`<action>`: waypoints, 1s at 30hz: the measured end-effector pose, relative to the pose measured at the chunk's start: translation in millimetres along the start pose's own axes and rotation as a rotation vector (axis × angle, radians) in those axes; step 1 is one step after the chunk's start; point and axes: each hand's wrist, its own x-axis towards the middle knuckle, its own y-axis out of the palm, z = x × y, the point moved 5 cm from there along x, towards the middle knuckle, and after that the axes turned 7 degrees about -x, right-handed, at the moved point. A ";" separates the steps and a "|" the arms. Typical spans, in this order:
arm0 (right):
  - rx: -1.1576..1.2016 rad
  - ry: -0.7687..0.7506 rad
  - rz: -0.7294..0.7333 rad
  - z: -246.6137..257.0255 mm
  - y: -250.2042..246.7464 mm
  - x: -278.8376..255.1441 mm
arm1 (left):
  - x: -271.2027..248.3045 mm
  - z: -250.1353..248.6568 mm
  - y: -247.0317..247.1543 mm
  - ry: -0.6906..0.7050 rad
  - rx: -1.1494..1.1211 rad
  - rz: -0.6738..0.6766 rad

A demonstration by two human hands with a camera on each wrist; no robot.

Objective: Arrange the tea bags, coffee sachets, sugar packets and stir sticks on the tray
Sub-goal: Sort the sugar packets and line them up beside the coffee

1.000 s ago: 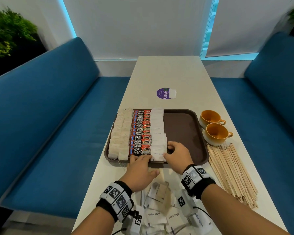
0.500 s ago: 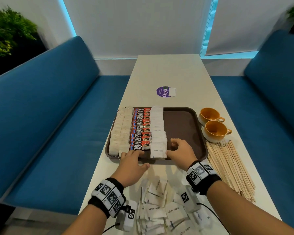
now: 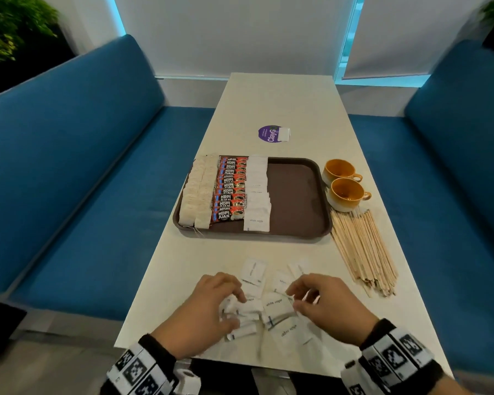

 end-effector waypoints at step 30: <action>0.226 0.019 -0.320 6.3 9.4 16.7 | -8.0 12.0 -9.8 -0.270 -0.448 -0.486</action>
